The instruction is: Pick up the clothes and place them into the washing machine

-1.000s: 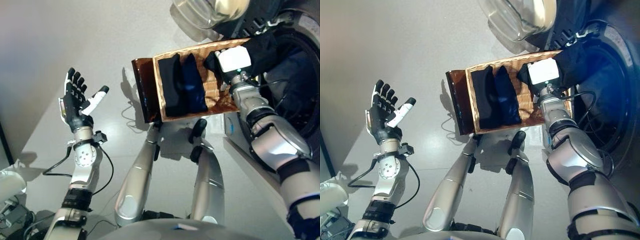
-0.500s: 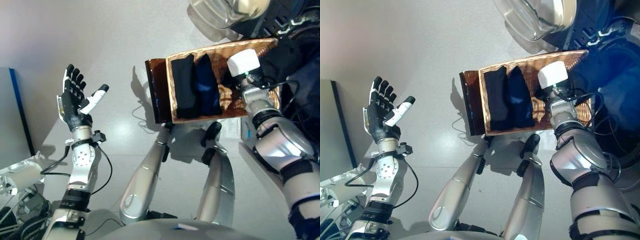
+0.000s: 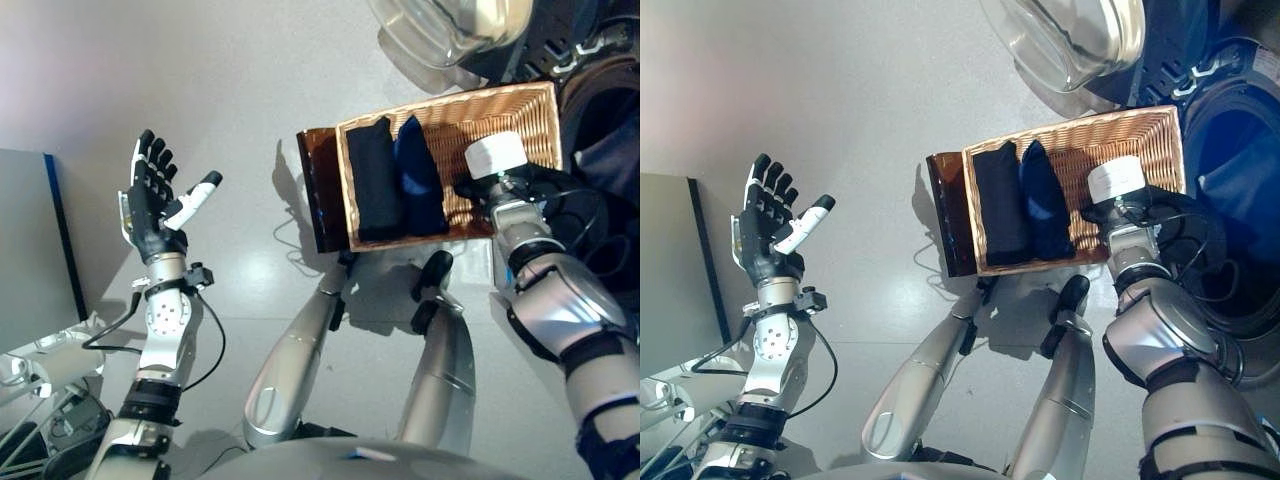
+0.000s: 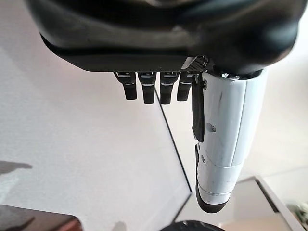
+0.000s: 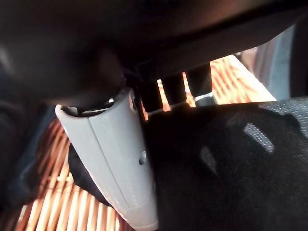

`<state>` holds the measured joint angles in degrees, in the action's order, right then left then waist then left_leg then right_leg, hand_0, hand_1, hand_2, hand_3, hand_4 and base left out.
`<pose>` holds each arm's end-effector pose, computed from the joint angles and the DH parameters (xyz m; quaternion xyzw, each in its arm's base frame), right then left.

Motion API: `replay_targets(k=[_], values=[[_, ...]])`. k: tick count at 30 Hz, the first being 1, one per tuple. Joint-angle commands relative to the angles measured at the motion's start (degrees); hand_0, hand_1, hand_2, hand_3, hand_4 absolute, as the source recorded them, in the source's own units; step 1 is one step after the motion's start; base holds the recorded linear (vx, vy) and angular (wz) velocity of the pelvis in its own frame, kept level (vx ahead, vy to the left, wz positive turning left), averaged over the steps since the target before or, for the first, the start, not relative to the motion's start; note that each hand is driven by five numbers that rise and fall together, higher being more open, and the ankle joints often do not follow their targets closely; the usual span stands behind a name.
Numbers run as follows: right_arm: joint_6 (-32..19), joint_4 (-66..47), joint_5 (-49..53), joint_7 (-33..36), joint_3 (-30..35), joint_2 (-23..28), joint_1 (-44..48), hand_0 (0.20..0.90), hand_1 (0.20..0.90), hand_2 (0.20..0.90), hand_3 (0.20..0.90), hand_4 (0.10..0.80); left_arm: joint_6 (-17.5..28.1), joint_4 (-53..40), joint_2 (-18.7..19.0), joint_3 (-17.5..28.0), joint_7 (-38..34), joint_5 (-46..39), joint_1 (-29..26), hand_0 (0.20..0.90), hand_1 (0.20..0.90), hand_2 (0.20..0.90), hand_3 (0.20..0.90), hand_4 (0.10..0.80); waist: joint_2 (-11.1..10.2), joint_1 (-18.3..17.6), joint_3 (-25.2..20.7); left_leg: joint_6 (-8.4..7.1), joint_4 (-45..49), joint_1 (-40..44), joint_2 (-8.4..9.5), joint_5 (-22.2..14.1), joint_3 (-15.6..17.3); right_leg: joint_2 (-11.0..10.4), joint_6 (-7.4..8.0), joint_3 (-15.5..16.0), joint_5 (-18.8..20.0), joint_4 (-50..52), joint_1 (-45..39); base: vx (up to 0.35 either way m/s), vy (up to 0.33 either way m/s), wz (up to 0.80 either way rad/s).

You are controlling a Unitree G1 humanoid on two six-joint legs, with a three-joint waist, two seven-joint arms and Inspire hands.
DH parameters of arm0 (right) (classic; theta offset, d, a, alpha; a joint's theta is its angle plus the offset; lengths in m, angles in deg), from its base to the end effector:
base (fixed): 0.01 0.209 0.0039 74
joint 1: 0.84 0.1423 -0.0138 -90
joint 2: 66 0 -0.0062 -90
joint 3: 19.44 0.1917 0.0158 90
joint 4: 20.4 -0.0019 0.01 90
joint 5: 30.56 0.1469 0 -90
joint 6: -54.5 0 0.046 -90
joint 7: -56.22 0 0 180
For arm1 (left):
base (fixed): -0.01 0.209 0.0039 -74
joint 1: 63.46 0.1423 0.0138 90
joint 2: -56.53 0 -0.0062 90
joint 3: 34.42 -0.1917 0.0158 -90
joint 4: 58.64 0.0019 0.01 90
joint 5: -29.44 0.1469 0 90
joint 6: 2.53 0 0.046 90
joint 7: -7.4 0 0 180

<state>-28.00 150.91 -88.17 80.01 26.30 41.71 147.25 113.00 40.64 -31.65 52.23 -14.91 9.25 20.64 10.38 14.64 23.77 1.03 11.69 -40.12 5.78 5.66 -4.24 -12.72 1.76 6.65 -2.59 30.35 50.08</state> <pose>0.3436 -0.2882 0.1055 -0.8875 0.0758 -0.0685 0.4494 0.2295 0.2027 0.0538 -0.0555 -0.1775 0.1781 0.9663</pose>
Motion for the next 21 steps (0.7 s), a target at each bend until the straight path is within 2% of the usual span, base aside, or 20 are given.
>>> replay_targets(k=[1,3,4,5,6,7,11,12,16,21], values=[[1.91,-2.72,2.91,3.04,-2.01,4.93,2.70,0.200,0.200,0.200,0.200,0.300,6.40,-3.34,0.65,5.23,-1.24,0.78,0.29,0.900,0.900,0.900,0.900,0.800,3.39,-2.42,-2.45,-3.35,-0.57,0.33,0.35,-3.47,1.54,1.52,2.84,-1.04,-0.80,-7.88,-8.57,0.000,0.000,0.00],[1.91,-2.72,2.91,3.04,-2.01,4.93,2.70,0.200,0.200,0.200,0.200,0.300,6.40,-3.34,0.65,5.23,-1.24,0.78,0.29,0.900,0.900,0.900,0.900,0.800,3.39,-2.42,-2.45,-3.35,-0.57,0.33,0.35,-3.47,1.54,1.52,2.84,-1.04,-0.80,-7.88,-8.57,-0.053,0.018,-0.06],[1.36,-3.80,6.28,4.55,0.83,5.77,2.58,0.200,0.200,0.200,0.200,0.300,6.32,-3.13,0.45,5.54,-1.62,1.17,0.17,0.900,0.900,0.900,0.900,0.800,3.69,-2.86,-2.19,-3.22,-1.03,0.26,0.11,-1.64,2.15,1.60,2.56,-0.72,1.27,-8.99,-8.72,-0.106,0.036,-0.11],[1.36,-3.80,6.28,4.55,0.83,5.77,2.58,0.200,0.200,0.200,0.200,0.300,6.32,-3.13,0.45,5.54,-1.62,1.17,0.17,0.900,0.900,0.900,0.900,0.800,3.69,-2.86,-2.19,-3.22,-1.03,0.26,0.11,-1.64,2.15,1.60,2.56,-0.72,1.27,-8.99,-8.72,-0.050,0.114,-0.23],[-3.46,-2.89,31.20,10.48,15.98,5.58,3.03,0.200,0.200,0.200,0.200,0.300,6.48,-3.11,1.01,5.04,-1.89,-0.31,1.47,0.900,0.900,0.900,0.900,0.800,4.42,-3.52,-3.42,-3.11,-3.20,3.64,-0.05,-1.18,3.13,1.80,3.05,-1.34,3.15,-13.29,-12.62,0.080,0.109,-0.22],[-7.13,-2.87,43.83,12.25,23.71,4.91,3.25,0.200,0.200,0.200,0.200,0.300,6.29,-3.15,0.98,4.92,-1.97,-1.03,2.03,0.900,0.900,0.900,0.900,0.800,4.58,-3.74,-3.79,-2.91,-3.31,4.32,0.01,-1.47,3.54,1.87,3.15,-1.79,3.53,-14.26,-13.41,0.092,0.128,-0.28],[-12.84,-2.92,62.80,13.95,34.81,3.26,1.64,0.200,0.200,0.200,0.200,0.300,5.94,-2.32,1.47,3.87,-1.85,-1.76,3.41,0.900,0.900,0.900,0.900,0.800,5.07,-3.78,-4.87,-2.57,-3.67,5.68,0.09,-2.12,4.02,1.88,3.19,-2.27,3.79,-15.58,-14.83,0.039,0.028,-0.39],[-12.83,-2.93,62.80,13.96,34.83,3.25,1.61,0.200,0.200,0.200,0.200,0.300,5.94,-2.32,1.48,3.85,-1.85,-1.76,3.42,0.900,0.900,0.900,0.900,0.800,5.05,-3.76,-4.88,-2.57,-3.67,5.69,0.09,-2.13,4.03,1.89,3.19,-2.28,3.80,-15.58,-14.83,0.034,0.029,-0.04],[-20.86,-4.35,82.60,13.63,44.21,-0.07,0.02,0.200,0.200,0.200,0.200,0.300,5.69,-2.26,1.94,3.21,-1.65,-1.66,4.80,0.900,0.900,0.900,0.900,0.800,5.51,-3.83,-6.14,-2.21,-3.82,6.38,-0.03,-2.81,4.35,2.02,3.12,-2.86,3.58,-16.70,-15.59,0.042,0.029,-0.07],[-25.72,-5.18,96.37,11.33,49.22,-4.66,-1.23,0.200,0.200,0.200,0.200,0.300,5.53,-2.14,2.23,3.44,-2.29,-1.94,5.17,0.900,0.900,0.900,0.900,0.800,5.46,-4.09,-6.60,-2.14,-4.07,6.75,-0.04,-3.08,4.63,2.20,2.85,-3.40,3.56,-17.01,-15.85,0.014,0.007,-0.07]])
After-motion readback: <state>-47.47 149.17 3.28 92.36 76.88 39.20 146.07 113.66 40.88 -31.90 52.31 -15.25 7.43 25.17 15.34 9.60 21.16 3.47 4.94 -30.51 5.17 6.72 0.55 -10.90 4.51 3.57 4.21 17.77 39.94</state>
